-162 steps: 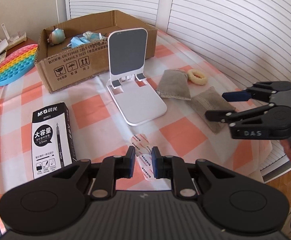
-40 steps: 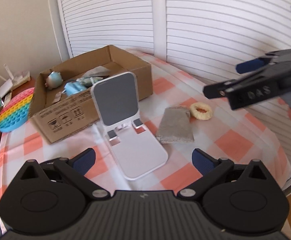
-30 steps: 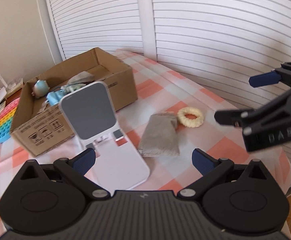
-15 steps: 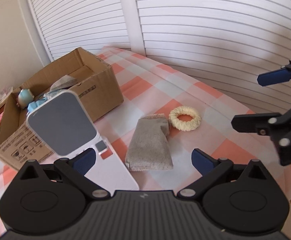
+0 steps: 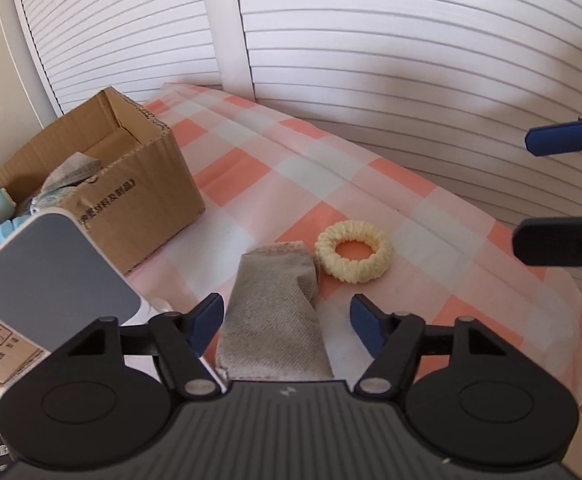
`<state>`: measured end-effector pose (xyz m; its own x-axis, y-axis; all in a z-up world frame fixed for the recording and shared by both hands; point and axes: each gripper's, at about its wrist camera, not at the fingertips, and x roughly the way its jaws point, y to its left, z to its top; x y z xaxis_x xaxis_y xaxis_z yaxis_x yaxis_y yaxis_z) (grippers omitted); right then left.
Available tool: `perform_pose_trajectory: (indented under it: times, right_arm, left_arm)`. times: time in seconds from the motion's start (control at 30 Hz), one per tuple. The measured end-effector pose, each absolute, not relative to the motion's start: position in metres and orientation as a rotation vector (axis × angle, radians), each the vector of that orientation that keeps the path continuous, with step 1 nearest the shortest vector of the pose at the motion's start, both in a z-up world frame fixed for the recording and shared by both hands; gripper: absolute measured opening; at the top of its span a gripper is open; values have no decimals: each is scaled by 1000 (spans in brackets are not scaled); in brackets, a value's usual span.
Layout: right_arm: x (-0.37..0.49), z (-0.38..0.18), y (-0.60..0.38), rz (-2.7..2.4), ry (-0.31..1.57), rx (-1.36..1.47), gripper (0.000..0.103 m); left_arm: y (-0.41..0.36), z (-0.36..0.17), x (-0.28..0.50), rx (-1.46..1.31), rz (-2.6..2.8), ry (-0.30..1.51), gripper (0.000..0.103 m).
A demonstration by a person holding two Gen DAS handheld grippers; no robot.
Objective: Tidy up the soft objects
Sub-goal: 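Move the left tool to the second grey sachet and close on it, then hold the grey sachet in the left tool while the right tool grasps the cream ring toy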
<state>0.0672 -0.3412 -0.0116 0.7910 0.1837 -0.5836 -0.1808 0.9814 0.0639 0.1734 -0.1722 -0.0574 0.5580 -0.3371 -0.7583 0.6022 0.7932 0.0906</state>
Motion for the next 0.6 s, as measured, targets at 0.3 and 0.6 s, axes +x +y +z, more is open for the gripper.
perform_pose_trajectory:
  times: [0.3, 0.6]
  right_arm:
    - [69, -15, -337, 210, 636, -7, 102]
    - [79, -28, -321, 217, 689, -114, 90]
  left_arm:
    - [-168, -58, 184, 296, -587, 834, 62]
    - [-167, -57, 180, 303, -585, 826, 45]
